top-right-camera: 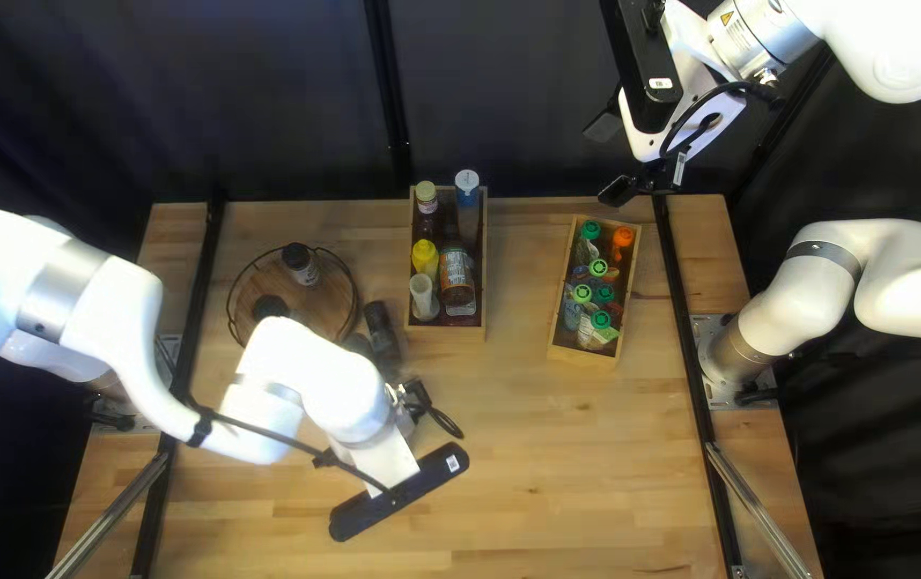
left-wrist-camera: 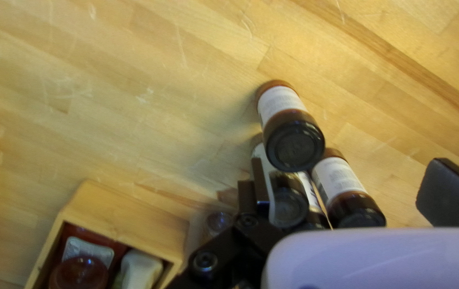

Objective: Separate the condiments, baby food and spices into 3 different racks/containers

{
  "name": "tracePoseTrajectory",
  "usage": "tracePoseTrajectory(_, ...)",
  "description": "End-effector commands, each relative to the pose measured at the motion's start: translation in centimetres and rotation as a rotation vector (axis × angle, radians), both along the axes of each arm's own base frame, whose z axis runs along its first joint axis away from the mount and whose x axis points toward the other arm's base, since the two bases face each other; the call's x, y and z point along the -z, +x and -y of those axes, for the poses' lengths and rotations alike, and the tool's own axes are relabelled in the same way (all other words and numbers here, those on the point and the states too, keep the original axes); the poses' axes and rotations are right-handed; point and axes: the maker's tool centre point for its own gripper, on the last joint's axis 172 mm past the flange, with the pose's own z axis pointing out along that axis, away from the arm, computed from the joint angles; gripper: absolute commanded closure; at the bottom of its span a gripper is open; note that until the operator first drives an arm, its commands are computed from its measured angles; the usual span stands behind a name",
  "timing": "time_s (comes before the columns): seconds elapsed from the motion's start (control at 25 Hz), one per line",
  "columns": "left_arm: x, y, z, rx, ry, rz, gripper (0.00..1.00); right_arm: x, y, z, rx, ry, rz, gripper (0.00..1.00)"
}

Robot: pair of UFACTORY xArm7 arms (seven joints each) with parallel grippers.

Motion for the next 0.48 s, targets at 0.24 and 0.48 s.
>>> tracePoseTrajectory(0.24, 4.4, 0.3, -0.4, 0.029, 0.081, -0.004, 0.00, 0.0, 0.0, 0.0, 0.000, 0.000, 0.000, 0.00)
tracePoseTrajectory(0.48, 5.6, 0.4, -1.6, 0.032, 0.107, -0.021, 0.14, 0.0, 0.0, 0.0, 0.000, 0.000, 0.000, 0.00)
